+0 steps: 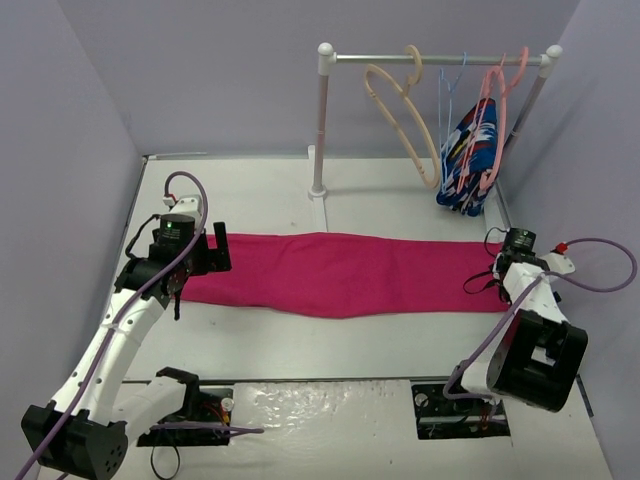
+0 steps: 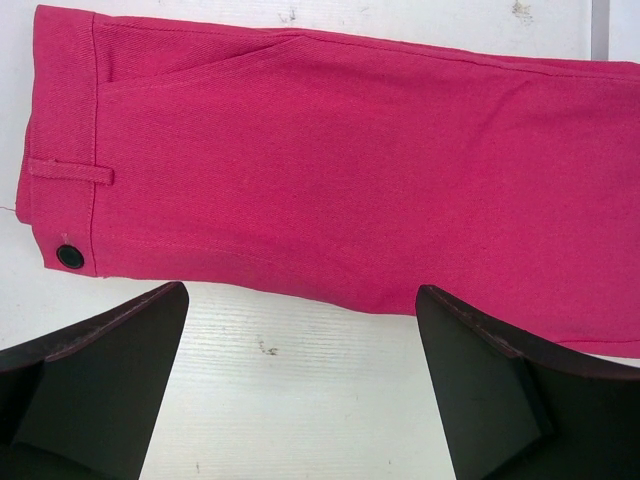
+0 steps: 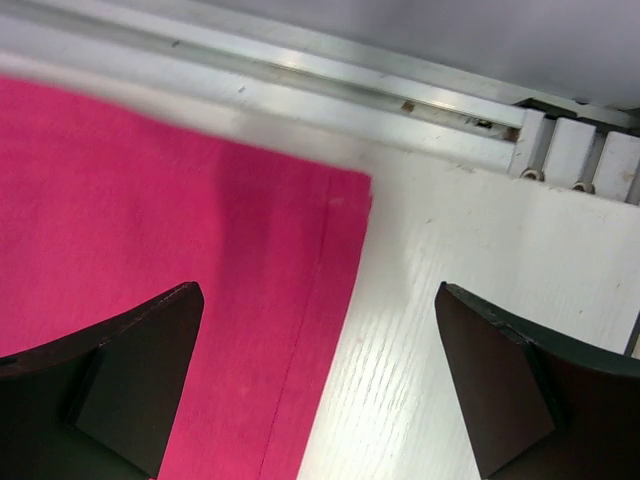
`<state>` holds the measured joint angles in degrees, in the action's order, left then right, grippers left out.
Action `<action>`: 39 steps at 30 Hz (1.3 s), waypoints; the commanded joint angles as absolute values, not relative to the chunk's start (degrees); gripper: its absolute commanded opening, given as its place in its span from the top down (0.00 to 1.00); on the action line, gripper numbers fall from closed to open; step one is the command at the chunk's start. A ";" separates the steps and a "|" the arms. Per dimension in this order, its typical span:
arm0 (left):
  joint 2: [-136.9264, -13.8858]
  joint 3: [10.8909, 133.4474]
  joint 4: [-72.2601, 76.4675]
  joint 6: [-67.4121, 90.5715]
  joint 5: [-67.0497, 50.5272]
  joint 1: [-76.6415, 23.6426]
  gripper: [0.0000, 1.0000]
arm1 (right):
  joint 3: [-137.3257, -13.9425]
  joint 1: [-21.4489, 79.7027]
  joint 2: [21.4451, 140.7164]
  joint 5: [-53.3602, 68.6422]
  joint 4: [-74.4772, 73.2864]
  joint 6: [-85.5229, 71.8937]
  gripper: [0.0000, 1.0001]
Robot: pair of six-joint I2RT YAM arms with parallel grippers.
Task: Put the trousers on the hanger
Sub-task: Fold the trousers at the center of the board.
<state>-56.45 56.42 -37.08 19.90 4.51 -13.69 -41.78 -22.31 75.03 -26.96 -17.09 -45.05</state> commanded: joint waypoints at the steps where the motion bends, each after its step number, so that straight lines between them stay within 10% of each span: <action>1: -56.14 57.39 -34.80 19.25 4.41 -13.18 0.03 | -44.31 -27.10 78.53 -26.13 -14.73 -45.65 0.00; 20: -57.30 57.31 -34.72 19.07 5.27 -13.18 0.03 | -38.86 -30.32 88.67 -15.31 -3.09 -41.50 0.05; 26: -57.21 57.30 -34.89 18.98 6.07 -13.10 0.03 | -36.73 -30.32 86.81 -12.81 -0.62 -39.97 0.40; 32: -57.35 57.22 -34.80 18.90 6.11 -13.10 0.03 | -36.70 -30.23 83.91 -12.12 -0.62 -37.07 0.97; 39: -57.26 57.13 -34.82 18.90 6.49 -13.10 0.03 | -37.12 -29.84 72.77 -9.49 -1.41 -34.79 1.00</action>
<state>-57.34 56.42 -37.06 19.68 5.04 -13.69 -36.20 -29.98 81.05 -11.83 0.61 -36.80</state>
